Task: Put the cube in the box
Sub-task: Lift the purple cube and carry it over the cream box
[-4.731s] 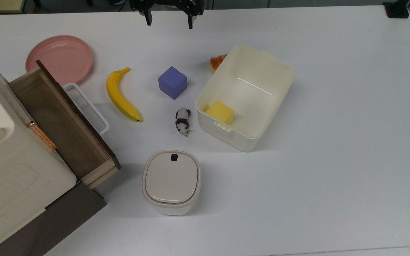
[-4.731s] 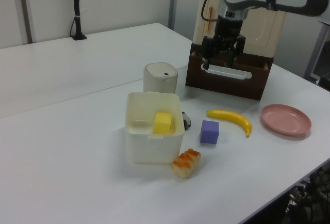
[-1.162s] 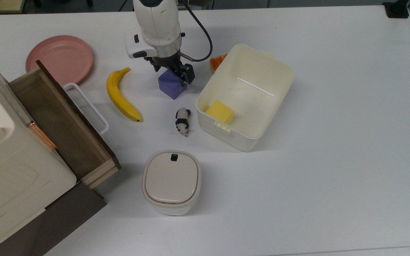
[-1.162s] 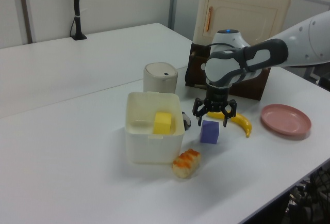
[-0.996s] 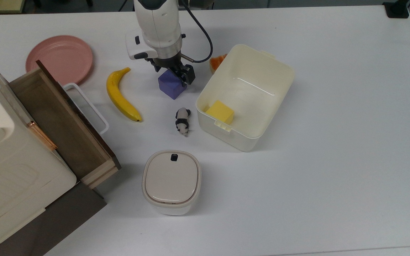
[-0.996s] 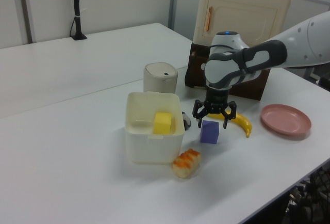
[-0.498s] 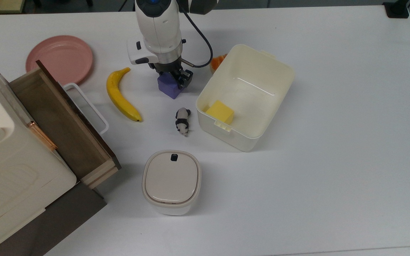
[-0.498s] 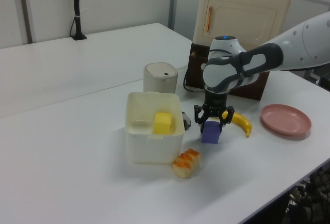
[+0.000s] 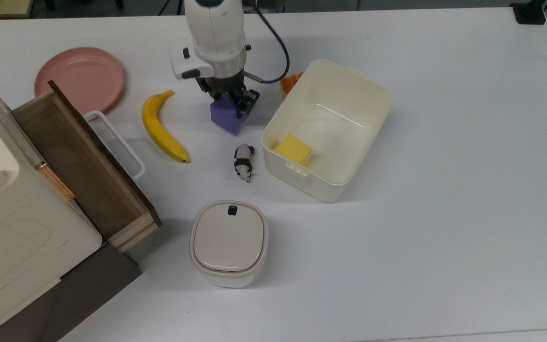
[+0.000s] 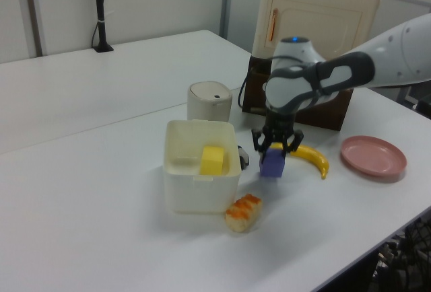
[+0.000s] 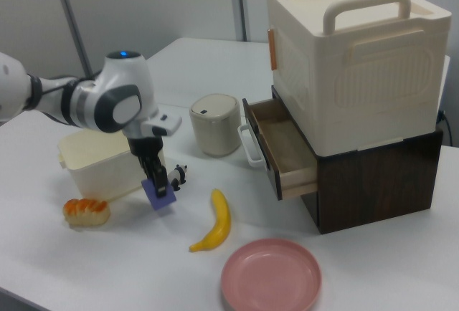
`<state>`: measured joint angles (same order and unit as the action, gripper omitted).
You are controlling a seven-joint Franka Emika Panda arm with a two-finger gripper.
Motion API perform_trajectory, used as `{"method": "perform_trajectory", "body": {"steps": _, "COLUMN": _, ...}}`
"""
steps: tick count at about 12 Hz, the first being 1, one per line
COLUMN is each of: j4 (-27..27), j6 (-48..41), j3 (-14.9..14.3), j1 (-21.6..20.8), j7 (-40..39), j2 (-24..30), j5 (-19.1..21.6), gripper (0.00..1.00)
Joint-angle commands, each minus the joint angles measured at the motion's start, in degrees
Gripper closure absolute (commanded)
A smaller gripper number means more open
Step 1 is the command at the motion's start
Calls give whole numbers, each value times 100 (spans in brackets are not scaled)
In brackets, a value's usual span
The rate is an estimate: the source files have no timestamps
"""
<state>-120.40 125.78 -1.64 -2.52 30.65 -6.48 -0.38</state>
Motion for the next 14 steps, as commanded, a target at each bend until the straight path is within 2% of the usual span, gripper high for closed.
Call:
{"method": "perform_trajectory", "body": {"steps": 1, "j4": 156, "j6": 8, "j3": -20, "j1": -117, "j7": 55, "j2": 805, "j5": -147, "gripper": 61}}
{"method": "perform_trajectory", "body": {"steps": 3, "j4": 542, "j6": -1, "j3": -3, "j1": -143, "j7": 107, "j2": 832, "j5": -147, "gripper": 61}}
{"method": "perform_trajectory", "body": {"steps": 4, "j4": 814, "j6": -1, "j3": -3, "j1": -265, "j7": 99, "j2": 815, "j5": -147, "gripper": 61}}
{"method": "perform_trajectory", "body": {"steps": 6, "j4": 1027, "j6": 26, "j3": 41, "j1": -502, "j7": 107, "j2": 780, "j5": -138, "gripper": 61}}
{"method": "perform_trajectory", "body": {"steps": 9, "j4": 1132, "j6": 78, "j3": 655, "j1": -662, "j7": 107, "j2": 754, "j5": -155, "gripper": 60}}
{"method": "perform_trajectory", "body": {"steps": 10, "j4": 1133, "j6": 70, "j3": 726, "j1": -723, "j7": 107, "j2": 719, "j5": -155, "gripper": 34}}
{"method": "perform_trajectory", "body": {"steps": 11, "j4": 1133, "j6": 70, "j3": 727, "j1": -793, "j7": 116, "j2": 692, "j5": -155, "gripper": 0}}
{"method": "perform_trajectory", "body": {"steps": 14, "j4": 1141, "j6": 70, "j3": 753, "j1": -802, "j7": 116, "j2": 718, "j5": -155, "gripper": 0}}
